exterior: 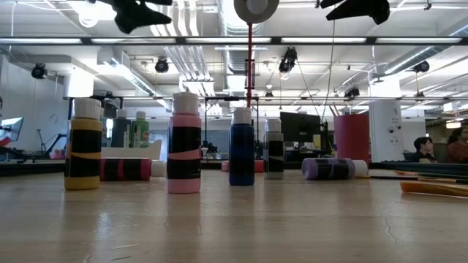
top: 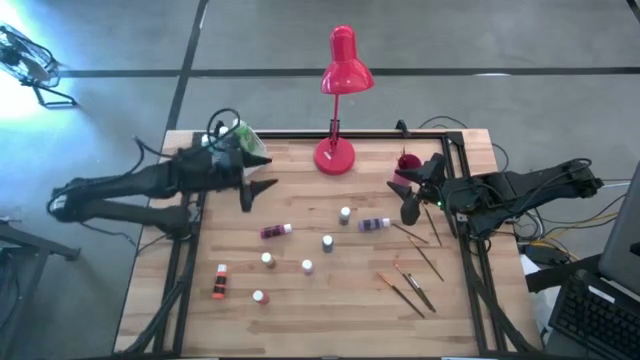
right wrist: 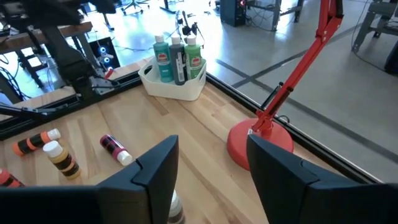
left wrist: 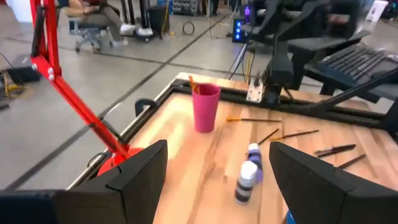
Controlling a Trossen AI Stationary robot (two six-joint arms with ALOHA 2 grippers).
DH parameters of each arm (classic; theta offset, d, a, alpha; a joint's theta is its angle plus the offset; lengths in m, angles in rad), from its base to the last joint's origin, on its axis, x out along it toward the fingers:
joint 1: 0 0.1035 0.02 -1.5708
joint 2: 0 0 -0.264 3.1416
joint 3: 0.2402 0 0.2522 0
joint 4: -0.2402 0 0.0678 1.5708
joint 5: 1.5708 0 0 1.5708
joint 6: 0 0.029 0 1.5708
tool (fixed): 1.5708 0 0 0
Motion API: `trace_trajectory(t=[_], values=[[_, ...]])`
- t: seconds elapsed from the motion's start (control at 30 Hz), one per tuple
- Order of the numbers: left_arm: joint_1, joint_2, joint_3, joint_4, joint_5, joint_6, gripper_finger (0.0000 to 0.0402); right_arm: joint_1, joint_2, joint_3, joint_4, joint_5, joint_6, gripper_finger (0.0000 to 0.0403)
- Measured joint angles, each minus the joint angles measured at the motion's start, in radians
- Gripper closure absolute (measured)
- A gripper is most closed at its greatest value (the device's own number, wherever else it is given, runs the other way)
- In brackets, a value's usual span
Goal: Pick & Place Paint Supplies
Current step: Put the orange paint bottle into the white bin
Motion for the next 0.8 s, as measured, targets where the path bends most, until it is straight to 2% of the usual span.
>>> trace_trajectory(t=[0.13, 0.43, 0.8], values=[[-0.129, 0.017, 0.003, -0.09, -0.097, -0.014, 0.0115, 0.0, 0.0, 0.0, -0.001, 0.0, 0.0, 0.0225], [-0.421, 0.024, 0.004, -0.145, -0.379, -0.088, 0.0115, 0.0, 0.0, 0.0, -0.003, -0.003, -0.004, 0.0228], [-0.571, 0.022, 0.003, -0.324, -0.423, -0.352, 0.0116, 0.0, 0.0, 0.0, -0.003, -0.008, -0.004, 0.0201]])
